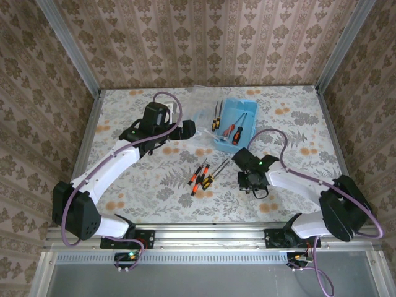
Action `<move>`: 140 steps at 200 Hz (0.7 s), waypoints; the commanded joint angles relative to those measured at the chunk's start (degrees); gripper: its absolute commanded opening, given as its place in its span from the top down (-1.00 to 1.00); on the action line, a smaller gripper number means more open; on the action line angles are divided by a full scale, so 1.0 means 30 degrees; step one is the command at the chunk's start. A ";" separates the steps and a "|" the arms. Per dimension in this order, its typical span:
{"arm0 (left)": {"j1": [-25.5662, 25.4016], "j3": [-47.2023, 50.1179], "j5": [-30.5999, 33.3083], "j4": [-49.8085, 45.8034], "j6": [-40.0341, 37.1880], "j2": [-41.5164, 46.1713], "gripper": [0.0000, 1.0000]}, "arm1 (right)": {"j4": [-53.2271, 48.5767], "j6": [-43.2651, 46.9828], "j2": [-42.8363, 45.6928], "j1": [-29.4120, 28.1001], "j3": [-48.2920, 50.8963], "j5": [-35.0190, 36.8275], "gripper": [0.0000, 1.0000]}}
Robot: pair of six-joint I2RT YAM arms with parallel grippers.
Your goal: Pack the tool kit
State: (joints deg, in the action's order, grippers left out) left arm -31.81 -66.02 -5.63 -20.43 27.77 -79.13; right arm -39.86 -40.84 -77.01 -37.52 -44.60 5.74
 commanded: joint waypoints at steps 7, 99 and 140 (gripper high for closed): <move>0.0078 -0.0402 0.0554 -0.0384 -0.0628 0.0317 -1.00 | -0.1967 0.0070 0.1645 0.0011 -0.1858 0.0783 0.64; 0.3905 -0.0196 0.1059 -0.0222 -0.0478 0.1360 -1.00 | -0.0156 0.2727 -0.6102 0.2115 -1.2206 -0.0663 0.65; 0.5579 -0.0033 0.1028 -0.0179 -0.0086 0.1245 -1.00 | -0.0046 0.2656 -1.1156 0.3978 -1.7330 -0.1776 0.65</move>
State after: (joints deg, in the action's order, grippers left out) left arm -15.97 -66.02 -3.09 -20.99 27.24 -76.20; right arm -40.27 -34.02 -103.83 -28.10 -88.79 2.90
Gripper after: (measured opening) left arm 0.999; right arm 0.178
